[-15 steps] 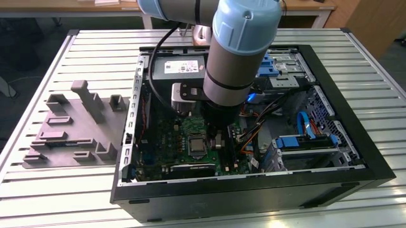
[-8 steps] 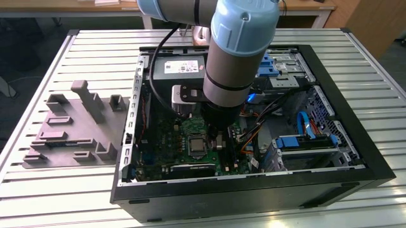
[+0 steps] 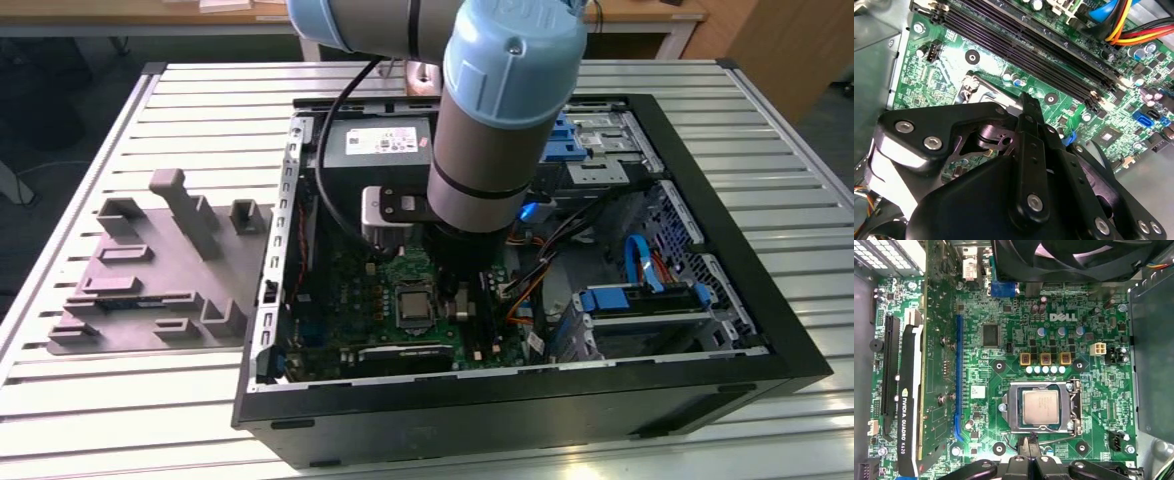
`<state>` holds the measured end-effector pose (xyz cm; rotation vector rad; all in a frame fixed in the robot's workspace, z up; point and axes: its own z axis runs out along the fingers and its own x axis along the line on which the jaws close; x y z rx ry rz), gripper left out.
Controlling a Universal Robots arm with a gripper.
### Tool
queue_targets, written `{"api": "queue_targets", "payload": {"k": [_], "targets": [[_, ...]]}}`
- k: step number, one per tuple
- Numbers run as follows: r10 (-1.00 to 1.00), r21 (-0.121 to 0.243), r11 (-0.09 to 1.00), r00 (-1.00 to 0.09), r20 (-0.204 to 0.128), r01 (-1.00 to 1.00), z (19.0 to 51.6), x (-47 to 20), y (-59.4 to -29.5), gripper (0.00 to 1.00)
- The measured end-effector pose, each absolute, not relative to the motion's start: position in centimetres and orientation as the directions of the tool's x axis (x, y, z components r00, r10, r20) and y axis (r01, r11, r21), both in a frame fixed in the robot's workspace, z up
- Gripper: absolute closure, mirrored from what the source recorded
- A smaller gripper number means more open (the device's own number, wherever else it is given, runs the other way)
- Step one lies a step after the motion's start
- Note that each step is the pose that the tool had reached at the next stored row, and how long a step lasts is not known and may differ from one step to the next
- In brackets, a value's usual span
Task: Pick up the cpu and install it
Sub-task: 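Install the first cpu locking lever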
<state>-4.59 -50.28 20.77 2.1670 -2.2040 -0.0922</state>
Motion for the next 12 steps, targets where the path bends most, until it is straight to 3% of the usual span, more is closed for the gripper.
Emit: {"api": "queue_targets", "payload": {"k": [12], "targets": [[-1.000, 0.059, -0.027, 0.026, -0.006, -0.998, 19.98, -4.85, -50.34, 0.89]]}}
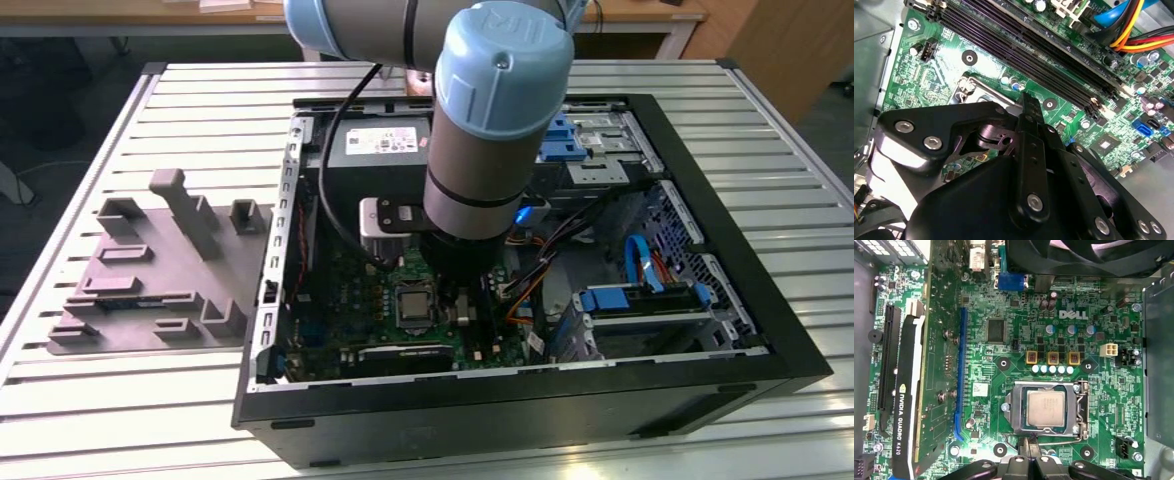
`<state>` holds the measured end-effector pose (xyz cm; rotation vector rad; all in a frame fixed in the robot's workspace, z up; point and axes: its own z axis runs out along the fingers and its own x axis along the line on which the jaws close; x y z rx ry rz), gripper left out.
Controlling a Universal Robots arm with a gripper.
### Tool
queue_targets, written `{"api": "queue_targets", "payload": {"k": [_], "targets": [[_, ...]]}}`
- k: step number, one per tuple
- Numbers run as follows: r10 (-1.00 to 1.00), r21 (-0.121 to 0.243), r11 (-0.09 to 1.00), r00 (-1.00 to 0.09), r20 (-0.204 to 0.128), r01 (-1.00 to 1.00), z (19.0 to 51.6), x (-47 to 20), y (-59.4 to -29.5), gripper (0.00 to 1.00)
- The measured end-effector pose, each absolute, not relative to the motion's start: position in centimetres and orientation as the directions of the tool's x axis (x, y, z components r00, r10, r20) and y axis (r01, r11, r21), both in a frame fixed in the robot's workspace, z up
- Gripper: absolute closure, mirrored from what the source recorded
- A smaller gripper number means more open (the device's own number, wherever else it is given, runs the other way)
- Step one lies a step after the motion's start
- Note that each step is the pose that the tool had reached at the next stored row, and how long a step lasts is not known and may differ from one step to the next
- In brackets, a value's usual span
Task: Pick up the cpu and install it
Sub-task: 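Install the first cpu locking lever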
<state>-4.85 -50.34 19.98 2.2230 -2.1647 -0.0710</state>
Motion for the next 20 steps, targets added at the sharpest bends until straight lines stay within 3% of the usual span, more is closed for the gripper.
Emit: {"api": "queue_targets", "payload": {"k": [10, 20], "targets": [[-0.999, 0.027, -0.038, 0.037, -0.005, -0.999, 19.65, -5.17, -50.36, 0.89], [-0.999, 0.022, -0.043, 0.043, -0.005, -0.999, 18.96, -5.36, -50.41, 0.89]]}}
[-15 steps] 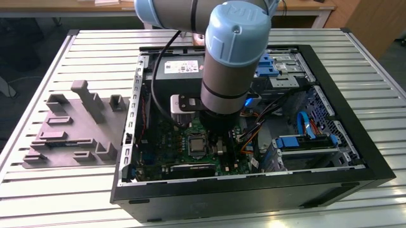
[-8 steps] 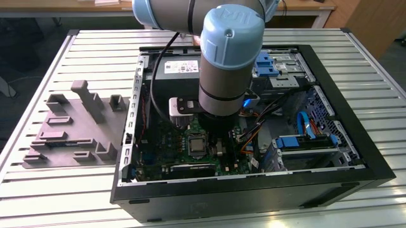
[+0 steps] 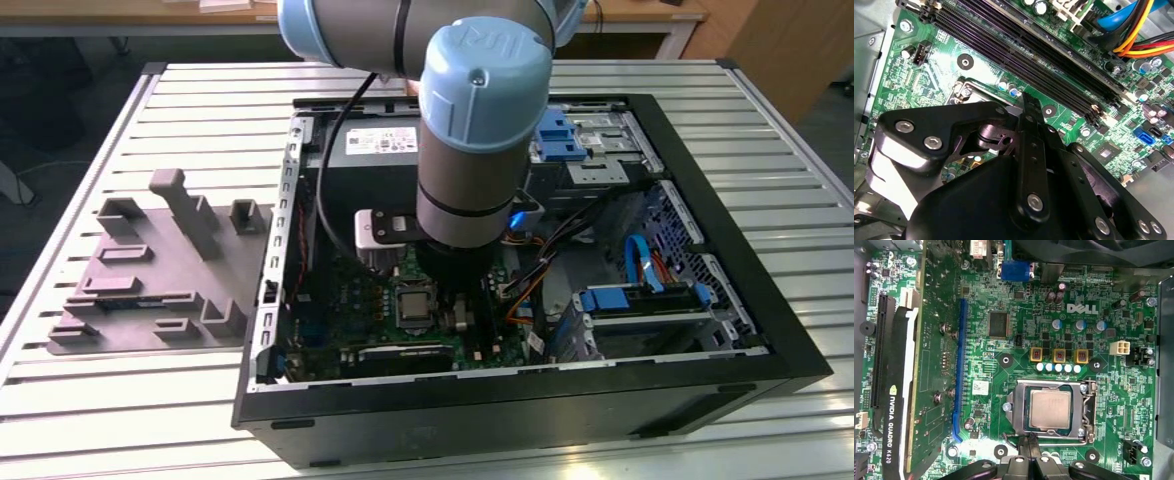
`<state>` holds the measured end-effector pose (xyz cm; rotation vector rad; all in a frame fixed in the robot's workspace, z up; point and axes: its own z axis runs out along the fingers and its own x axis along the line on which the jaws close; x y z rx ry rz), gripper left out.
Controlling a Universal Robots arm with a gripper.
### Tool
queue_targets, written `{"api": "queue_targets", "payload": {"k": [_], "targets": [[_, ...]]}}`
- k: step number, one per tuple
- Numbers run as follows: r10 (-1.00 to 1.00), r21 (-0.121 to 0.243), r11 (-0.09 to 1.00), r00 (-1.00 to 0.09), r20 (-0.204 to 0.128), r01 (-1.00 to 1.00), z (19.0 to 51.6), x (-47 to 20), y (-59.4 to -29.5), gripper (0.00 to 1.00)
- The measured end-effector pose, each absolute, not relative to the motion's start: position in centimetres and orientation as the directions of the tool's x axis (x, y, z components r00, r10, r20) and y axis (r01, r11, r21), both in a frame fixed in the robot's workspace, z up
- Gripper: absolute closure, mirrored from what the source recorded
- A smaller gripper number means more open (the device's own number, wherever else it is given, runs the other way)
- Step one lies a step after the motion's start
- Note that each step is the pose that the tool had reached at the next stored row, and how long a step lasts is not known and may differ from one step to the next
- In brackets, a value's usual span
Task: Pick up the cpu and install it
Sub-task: 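Install the first cpu locking lever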
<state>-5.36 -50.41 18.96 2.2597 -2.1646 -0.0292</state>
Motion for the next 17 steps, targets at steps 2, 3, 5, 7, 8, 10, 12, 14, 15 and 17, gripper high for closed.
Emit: {"api": "queue_targets", "payload": {"k": [2, 3, 5, 7, 8, 10, 12, 14, 15, 17], "targets": [[-0.999, 0.022, -0.043, 0.043, -0.005, -0.999, 18.94, -5.36, -50.42, 0.89], [-0.999, 0.022, -0.043, 0.043, -0.005, -0.999, 18.94, -5.36, -50.42, 0.89], [-0.999, 0.022, -0.043, 0.043, -0.005, -0.999, 18.94, -5.35, -50.42, 0.89], [-0.999, 0.022, -0.044, 0.043, -0.005, -0.999, 18.94, -5.34, -50.42, 0.89], [-0.999, 0.022, -0.044, 0.043, -0.005, -0.999, 18.94, -5.33, -50.42, 0.89], [-0.999, 0.022, -0.044, 0.043, -0.005, -0.999, 18.92, -5.30, -50.42, 0.89], [-0.999, 0.022, -0.044, 0.044, -0.005, -0.999, 18.90, -5.29, -50.42, 0.89], [-0.999, 0.022, -0.044, 0.043, -0.005, -0.999, 18.87, -5.28, -50.42, 0.89], [-0.999, 0.021, -0.044, 0.044, -0.005, -0.999, 18.85, -5.27, -50.42, 0.89], [-0.999, 0.021, -0.044, 0.044, -0.005, -0.999, 18.82, -5.27, -50.42, 0.89]]}}
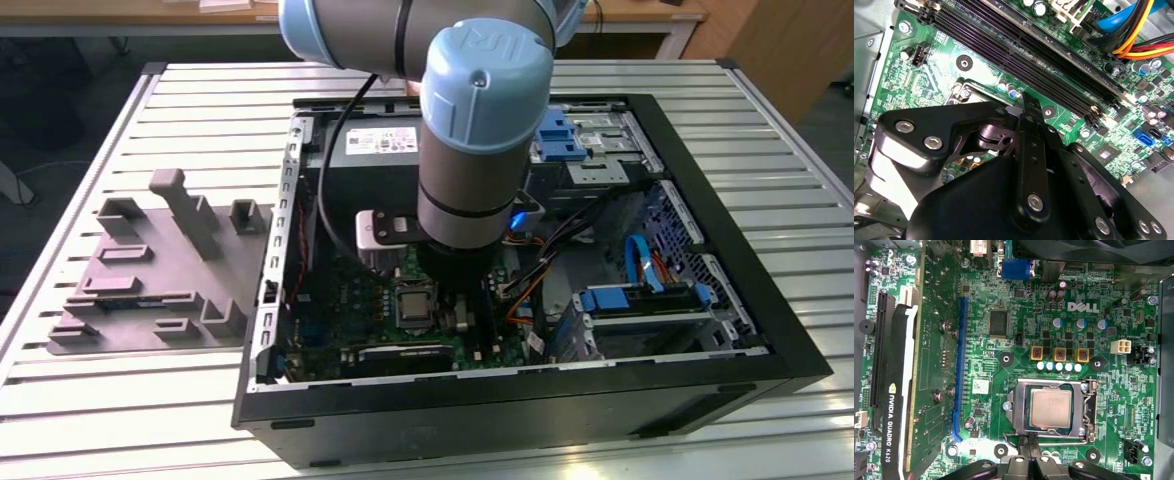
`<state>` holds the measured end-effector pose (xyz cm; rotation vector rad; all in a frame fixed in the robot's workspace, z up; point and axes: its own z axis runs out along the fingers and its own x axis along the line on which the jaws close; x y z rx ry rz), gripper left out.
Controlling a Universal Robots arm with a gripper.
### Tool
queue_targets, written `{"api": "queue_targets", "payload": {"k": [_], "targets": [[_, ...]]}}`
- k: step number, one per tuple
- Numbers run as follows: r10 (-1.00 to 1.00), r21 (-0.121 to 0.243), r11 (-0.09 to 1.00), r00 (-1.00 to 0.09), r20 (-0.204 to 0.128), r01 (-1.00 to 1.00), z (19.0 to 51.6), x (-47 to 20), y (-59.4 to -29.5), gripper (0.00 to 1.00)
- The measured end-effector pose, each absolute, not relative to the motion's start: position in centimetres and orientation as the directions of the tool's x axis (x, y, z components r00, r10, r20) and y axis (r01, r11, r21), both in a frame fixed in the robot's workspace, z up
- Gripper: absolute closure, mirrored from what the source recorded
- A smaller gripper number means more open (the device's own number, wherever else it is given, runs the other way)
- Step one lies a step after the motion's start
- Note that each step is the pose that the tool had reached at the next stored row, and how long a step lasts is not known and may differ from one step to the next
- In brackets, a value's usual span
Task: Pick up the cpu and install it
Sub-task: 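Install the first cpu locking lever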
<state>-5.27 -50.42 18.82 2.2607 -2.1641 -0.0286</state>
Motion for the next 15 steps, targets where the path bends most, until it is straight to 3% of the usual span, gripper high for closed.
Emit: {"api": "queue_targets", "payload": {"k": [15], "targets": [[-0.999, 0.020, -0.045, 0.045, -0.005, -0.999, 18.73, -5.18, -50.44, 0.89]]}}
